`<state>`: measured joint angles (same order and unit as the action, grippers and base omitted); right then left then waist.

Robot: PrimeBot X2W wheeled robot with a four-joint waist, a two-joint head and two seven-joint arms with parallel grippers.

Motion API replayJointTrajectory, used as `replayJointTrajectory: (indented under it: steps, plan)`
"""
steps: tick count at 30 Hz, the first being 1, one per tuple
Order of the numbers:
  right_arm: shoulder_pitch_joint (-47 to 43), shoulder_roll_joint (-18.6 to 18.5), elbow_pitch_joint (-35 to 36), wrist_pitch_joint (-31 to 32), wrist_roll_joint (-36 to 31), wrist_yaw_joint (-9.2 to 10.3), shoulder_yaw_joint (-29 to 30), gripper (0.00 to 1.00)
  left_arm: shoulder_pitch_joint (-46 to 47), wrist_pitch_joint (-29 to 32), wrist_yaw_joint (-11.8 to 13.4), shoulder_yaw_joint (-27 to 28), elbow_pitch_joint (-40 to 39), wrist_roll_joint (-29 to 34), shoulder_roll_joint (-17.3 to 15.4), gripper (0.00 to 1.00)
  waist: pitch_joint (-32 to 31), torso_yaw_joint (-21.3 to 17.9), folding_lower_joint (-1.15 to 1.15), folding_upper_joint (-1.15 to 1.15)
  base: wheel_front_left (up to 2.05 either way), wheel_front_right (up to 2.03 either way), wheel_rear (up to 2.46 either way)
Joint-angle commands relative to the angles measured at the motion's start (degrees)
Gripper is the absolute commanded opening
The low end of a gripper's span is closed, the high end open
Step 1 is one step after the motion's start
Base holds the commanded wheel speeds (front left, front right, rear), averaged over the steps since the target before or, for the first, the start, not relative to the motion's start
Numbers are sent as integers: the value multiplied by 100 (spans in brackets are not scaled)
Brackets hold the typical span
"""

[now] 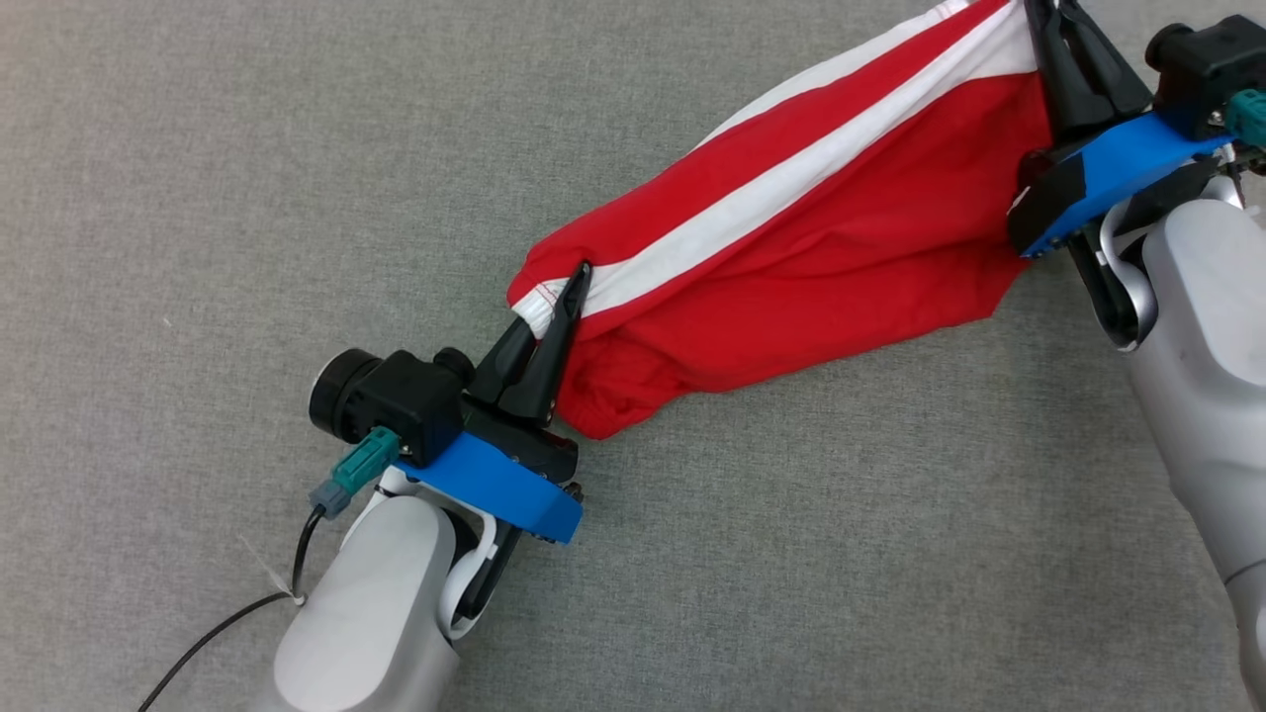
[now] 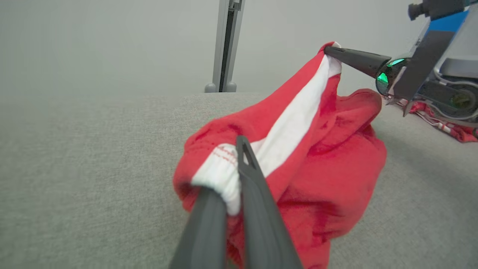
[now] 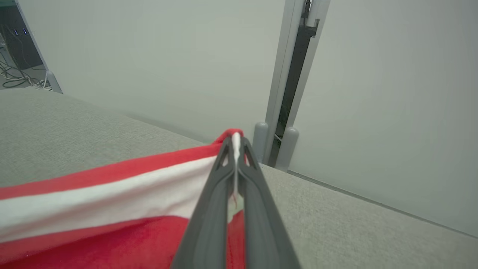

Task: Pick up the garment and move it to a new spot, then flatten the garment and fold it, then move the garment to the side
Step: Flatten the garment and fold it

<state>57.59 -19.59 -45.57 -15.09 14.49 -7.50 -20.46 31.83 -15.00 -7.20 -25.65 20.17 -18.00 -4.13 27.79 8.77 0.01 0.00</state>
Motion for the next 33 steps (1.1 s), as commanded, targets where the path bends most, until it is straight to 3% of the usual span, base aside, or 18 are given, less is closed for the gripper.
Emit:
replayJointTrajectory:
  steps: [1, 2, 3, 4, 5, 6, 19, 33]
  plan:
    - [80, 7, -77, -3, -6, 2, -27, 0, 43, -23, 1, 14, 18, 23, 2, 0, 26, 27, -1, 0, 0, 0, 0]
    - [148, 21, -165, -3, 9, 2, -49, 0, 55, -23, -3, 17, 39, 24, 14, 0, 30, 32, -1, 0, 0, 0, 0]
    - [206, 36, -222, -4, 27, 2, -64, 0, 63, -23, -7, 25, 60, 27, 26, 8, 31, 33, -1, 0, 0, 0, 0]
    - [216, 42, -266, -4, 47, 2, -66, 20, 70, -23, -9, 36, 72, 33, 33, 46, 27, 29, -1, 0, 0, 0, 0]
    - [212, 53, -309, -3, 62, 2, -66, 52, 67, -23, -12, 55, 83, 48, 39, 100, 16, 20, -1, 0, 0, 0, 0]
    - [199, 59, -327, -4, 60, 2, -56, 100, 48, -23, -14, 74, 94, 60, 45, 100, -1, 7, -1, 0, 0, 0, 0]
    - [-513, -135, -536, -3, 146, 2, 120, 100, -796, -24, 64, 536, -414, 406, 1, 100, -422, 21, -1, 0, 0, 0, 0]
    - [-672, -124, -1512, 86, 483, 3, -292, 100, -1462, -19, 414, 1688, -1660, 873, -14, 100, -502, 224, -1, 0, 0, 0, 0]
